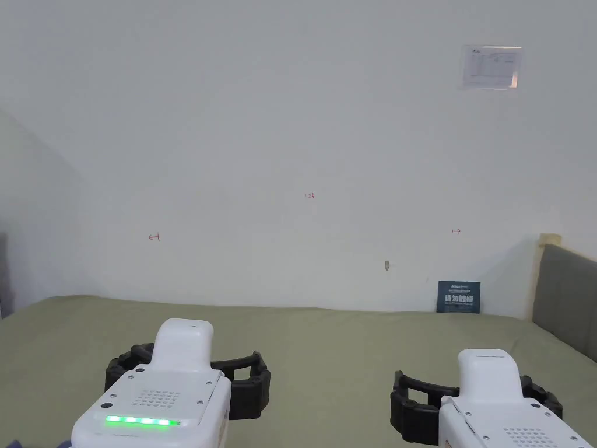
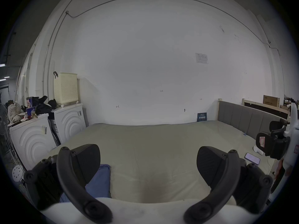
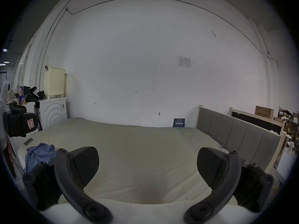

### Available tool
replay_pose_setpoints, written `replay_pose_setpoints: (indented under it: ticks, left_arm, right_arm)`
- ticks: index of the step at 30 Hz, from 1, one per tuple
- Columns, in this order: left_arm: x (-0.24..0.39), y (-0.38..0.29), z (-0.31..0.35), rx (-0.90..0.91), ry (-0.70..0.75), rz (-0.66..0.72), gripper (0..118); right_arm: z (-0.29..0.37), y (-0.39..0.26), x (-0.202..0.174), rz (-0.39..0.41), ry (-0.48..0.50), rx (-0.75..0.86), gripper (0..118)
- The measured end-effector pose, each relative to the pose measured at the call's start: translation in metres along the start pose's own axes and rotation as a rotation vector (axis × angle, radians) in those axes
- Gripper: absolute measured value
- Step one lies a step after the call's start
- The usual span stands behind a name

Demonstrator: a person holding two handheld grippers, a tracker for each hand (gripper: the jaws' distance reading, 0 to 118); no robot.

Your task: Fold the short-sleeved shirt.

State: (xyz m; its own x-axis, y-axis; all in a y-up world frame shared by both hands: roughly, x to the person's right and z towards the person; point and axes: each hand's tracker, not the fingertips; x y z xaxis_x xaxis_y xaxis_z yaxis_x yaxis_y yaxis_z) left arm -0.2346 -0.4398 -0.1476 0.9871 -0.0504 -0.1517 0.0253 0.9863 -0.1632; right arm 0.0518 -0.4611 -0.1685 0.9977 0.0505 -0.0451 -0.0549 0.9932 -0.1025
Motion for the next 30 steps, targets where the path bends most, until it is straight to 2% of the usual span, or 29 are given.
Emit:
replay_pose_setpoints:
  ticks: [5,8,9,11,14,15,18,19,20,21,22,23,24,25,26,28,30]
  left_arm:
    - [-0.003,0.000,0.001,0.007,-0.012,0.018,118]
    - [-0.011,0.001,0.002,0.007,-0.062,0.113,118]
    - [-0.016,0.001,0.001,0.006,-0.088,0.180,118]
    - [-0.034,-0.002,-0.003,-0.016,-0.150,0.379,118]
    - [-0.072,-0.023,-0.012,-0.064,-0.273,0.881,118]
    - [-0.086,-0.040,-0.018,-0.085,-0.360,1.119,118]
    - [-0.105,-0.089,-0.034,-0.165,-0.516,1.591,118]
    - [-0.105,-0.104,-0.041,-0.182,-0.541,1.698,118]
    - [-0.108,-0.116,-0.045,-0.204,-0.553,1.768,118]
    - [-0.109,-0.121,-0.047,-0.221,-0.525,1.808,118]
    - [-0.108,-0.121,-0.046,-0.224,-0.478,1.761,118]
    - [-0.105,-0.115,-0.044,-0.224,-0.446,1.690,118]
    - [-0.105,-0.104,-0.043,-0.204,-0.424,1.547,118]
    - [-0.102,-0.091,-0.041,-0.193,-0.400,1.422,118]
    - [-0.097,-0.072,-0.039,-0.189,-0.351,1.210,118]
    - [-0.071,-0.032,-0.027,-0.123,-0.238,0.721,118]
    - [-0.033,-0.009,-0.015,-0.054,-0.096,0.291,118]
  right_arm:
    - [0.000,0.000,0.001,-0.019,0.003,-0.003,118]
    - [-0.001,0.001,0.000,-0.017,0.007,-0.007,118]
    - [-0.001,0.002,-0.001,-0.002,0.008,-0.004,118]
    - [-0.001,0.006,-0.011,0.149,-0.004,0.013,118]
    - [-0.003,0.006,-0.041,0.609,-0.029,0.057,118]
    - [-0.005,-0.003,-0.056,0.914,-0.045,0.070,118]
    - [-0.010,-0.041,-0.081,1.580,-0.145,0.120,118]
    - [-0.012,-0.051,-0.081,1.697,-0.145,0.122,118]
    - [-0.014,-0.057,-0.078,1.715,-0.102,0.116,118]
    - [-0.014,-0.058,-0.078,1.679,-0.059,0.119,118]
    - [-0.014,-0.055,-0.076,1.597,-0.033,0.116,118]
    - [-0.013,-0.051,-0.076,1.535,-0.020,0.110,118]
    - [-0.013,-0.042,-0.070,1.405,-0.028,0.103,118]
    - [-0.014,-0.032,-0.066,1.228,-0.041,0.102,118]
    - [-0.015,-0.020,-0.059,1.010,-0.029,0.108,118]
    - [-0.007,0.013,-0.040,0.468,-0.033,0.101,118]
    - [-0.009,0.027,-0.013,0.017,0.004,0.003,118]
